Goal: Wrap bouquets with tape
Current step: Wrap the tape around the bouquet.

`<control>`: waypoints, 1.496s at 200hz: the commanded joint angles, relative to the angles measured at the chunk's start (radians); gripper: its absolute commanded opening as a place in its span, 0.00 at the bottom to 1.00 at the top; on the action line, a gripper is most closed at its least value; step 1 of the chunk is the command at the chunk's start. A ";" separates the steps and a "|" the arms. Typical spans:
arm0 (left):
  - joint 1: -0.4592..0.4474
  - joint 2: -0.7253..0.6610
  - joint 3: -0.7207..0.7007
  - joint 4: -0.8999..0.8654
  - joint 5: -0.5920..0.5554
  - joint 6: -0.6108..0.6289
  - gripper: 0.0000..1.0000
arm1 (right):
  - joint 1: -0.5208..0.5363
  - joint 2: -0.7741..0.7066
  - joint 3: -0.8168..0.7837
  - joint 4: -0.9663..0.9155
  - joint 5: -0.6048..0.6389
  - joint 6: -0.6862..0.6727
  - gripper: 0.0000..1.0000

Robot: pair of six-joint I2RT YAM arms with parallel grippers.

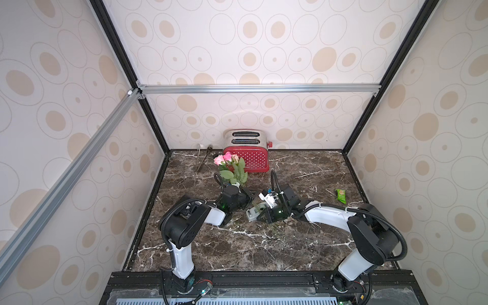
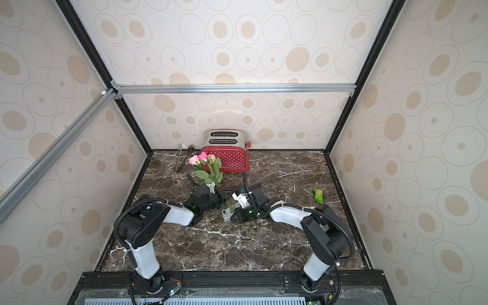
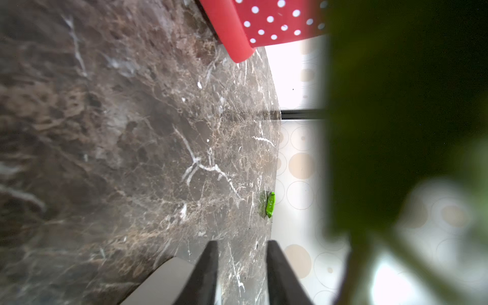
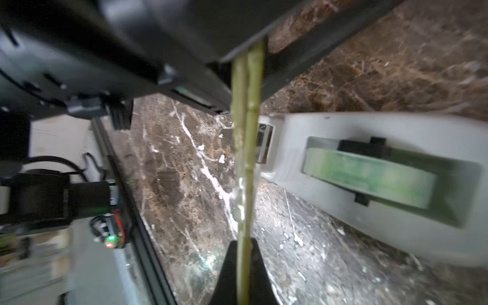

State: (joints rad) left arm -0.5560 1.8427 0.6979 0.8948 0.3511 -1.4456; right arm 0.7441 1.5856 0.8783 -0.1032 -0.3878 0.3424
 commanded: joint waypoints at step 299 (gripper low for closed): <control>-0.002 -0.032 -0.002 -0.008 0.006 0.008 0.00 | -0.194 0.098 -0.033 0.317 -0.615 0.333 0.47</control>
State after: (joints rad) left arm -0.5625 1.8084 0.6971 0.8444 0.3687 -1.4666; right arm 0.5510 1.6711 0.8581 0.1116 -0.8307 0.5911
